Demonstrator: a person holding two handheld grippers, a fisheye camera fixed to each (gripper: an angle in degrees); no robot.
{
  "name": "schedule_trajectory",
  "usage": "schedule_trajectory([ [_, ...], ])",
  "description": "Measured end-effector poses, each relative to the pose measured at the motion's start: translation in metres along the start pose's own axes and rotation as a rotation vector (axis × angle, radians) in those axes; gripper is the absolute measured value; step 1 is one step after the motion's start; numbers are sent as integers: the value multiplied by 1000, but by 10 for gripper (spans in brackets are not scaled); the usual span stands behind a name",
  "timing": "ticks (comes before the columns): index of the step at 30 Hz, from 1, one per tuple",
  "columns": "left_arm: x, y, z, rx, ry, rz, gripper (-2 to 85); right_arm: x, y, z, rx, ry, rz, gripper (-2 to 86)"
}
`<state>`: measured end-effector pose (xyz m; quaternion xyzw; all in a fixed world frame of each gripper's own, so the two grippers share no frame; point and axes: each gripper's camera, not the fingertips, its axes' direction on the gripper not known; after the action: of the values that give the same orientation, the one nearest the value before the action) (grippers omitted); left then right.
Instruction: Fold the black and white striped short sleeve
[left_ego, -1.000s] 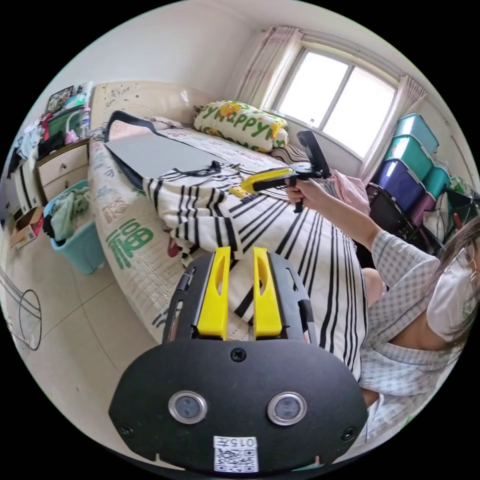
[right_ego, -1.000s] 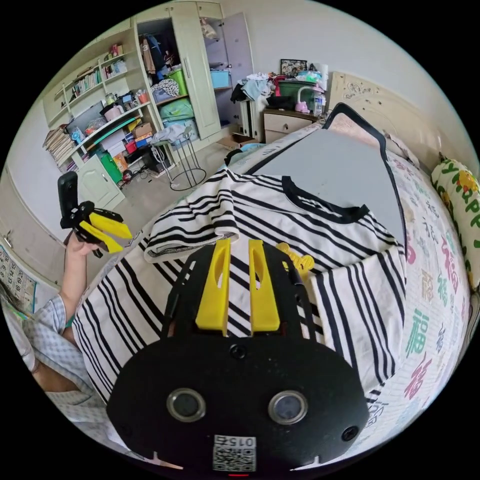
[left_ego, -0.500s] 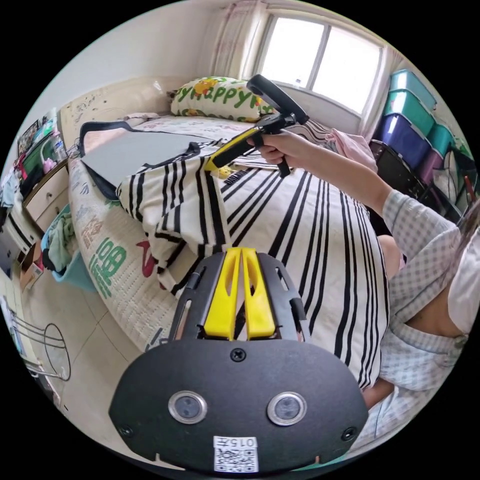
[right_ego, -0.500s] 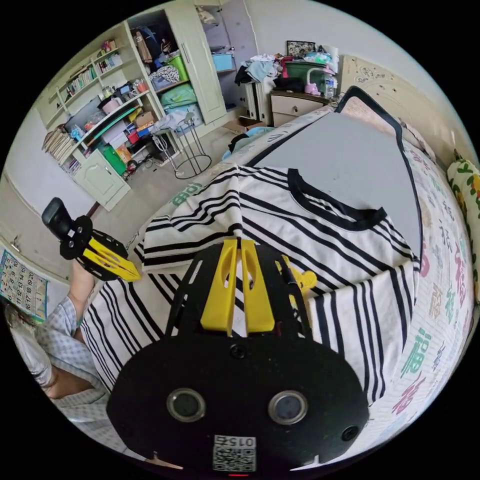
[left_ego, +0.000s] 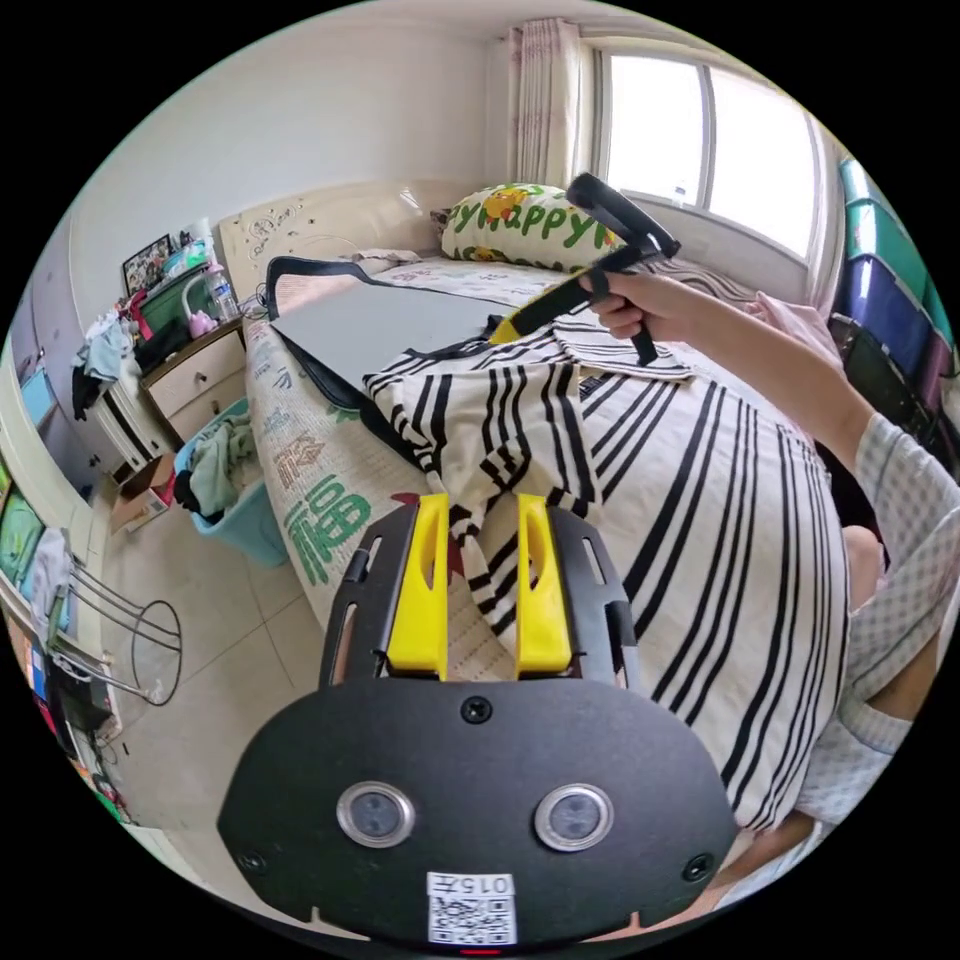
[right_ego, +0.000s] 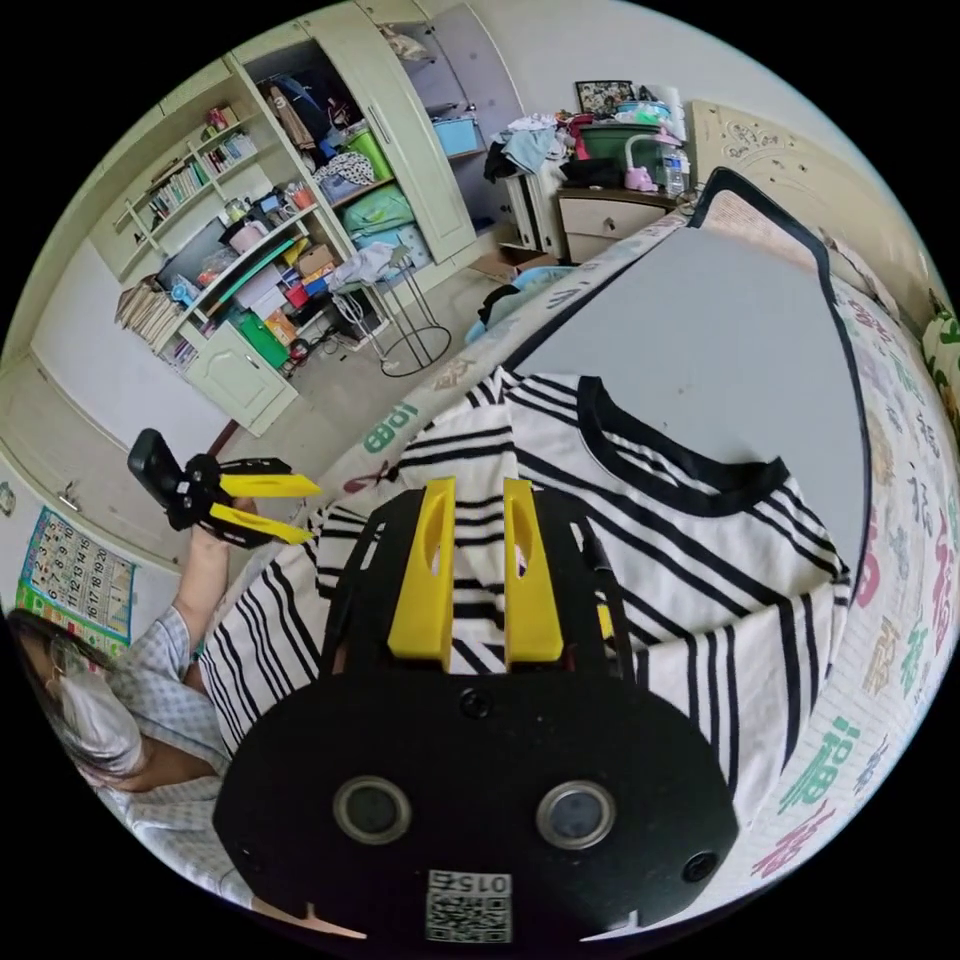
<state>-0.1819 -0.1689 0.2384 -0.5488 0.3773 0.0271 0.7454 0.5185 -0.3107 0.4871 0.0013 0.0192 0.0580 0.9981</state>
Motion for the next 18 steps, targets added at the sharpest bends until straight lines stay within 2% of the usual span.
schedule_trajectory([
  [3, 0, -5, 13, -9, -13, 27, 90, 5, -36, 30, -41, 0, 11, 91],
  [8, -2, -6, 20, -6, -151, 67, 49, 22, -77, 67, -97, -69, 50, 107],
  [15, -21, -2, 12, 1, -250, 80, 10, 14, -96, 67, -81, -123, 39, 21],
  [18, -39, -2, 3, 15, -243, 59, 6, 2, -107, 65, -58, -56, 39, 6],
])
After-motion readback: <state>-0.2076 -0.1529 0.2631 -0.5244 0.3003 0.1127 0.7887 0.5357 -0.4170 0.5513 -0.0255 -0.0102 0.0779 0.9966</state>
